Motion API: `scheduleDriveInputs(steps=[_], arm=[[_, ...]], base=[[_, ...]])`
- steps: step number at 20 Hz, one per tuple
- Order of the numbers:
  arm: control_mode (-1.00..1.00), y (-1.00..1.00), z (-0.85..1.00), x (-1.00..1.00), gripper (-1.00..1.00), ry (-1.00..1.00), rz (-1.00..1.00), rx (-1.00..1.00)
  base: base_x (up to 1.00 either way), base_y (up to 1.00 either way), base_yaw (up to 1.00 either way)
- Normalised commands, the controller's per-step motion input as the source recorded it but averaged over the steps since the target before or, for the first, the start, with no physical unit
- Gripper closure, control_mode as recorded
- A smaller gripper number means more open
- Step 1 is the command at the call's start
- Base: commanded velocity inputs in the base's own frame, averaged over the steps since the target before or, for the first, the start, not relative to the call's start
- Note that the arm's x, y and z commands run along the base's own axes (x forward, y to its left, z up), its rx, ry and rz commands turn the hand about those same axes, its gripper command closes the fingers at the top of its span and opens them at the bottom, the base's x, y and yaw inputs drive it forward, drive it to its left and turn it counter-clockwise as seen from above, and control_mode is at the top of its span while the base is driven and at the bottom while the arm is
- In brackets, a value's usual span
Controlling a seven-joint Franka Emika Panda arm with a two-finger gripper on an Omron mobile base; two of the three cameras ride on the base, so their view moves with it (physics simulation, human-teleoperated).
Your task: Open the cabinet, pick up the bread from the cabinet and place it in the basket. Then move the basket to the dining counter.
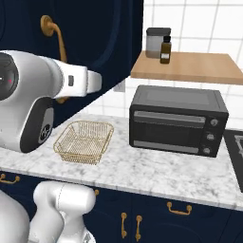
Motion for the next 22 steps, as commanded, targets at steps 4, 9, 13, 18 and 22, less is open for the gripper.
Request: scheduleDriveInputs(steps=[4, 9, 13, 18, 22], arm=[[-1.00, -1.00, -0.12, 0.21, 1.00, 0.03, -0.07, 0.01], [-1.00, -1.00, -0.10, 0.44, 1.00, 0.02, -0.07, 0.04], [-1.00, -1.00, -0.26, 0.67, 1.00, -0.13, -0.02, 0.08], [-1.00, -0.98, -0.32, 0.47, 1.00, -0.29, -0.01, 0.06], [-1.00, -0.57, 0.17, -0.70, 1.00, -0.25, -0.10, 0.12]], base=[[0.00, 0.00, 0.00], [0.00, 0.00, 0.00], [0.00, 0.00, 0.00], [0.00, 0.00, 0.00], [0.00, 0.00, 0.00]])
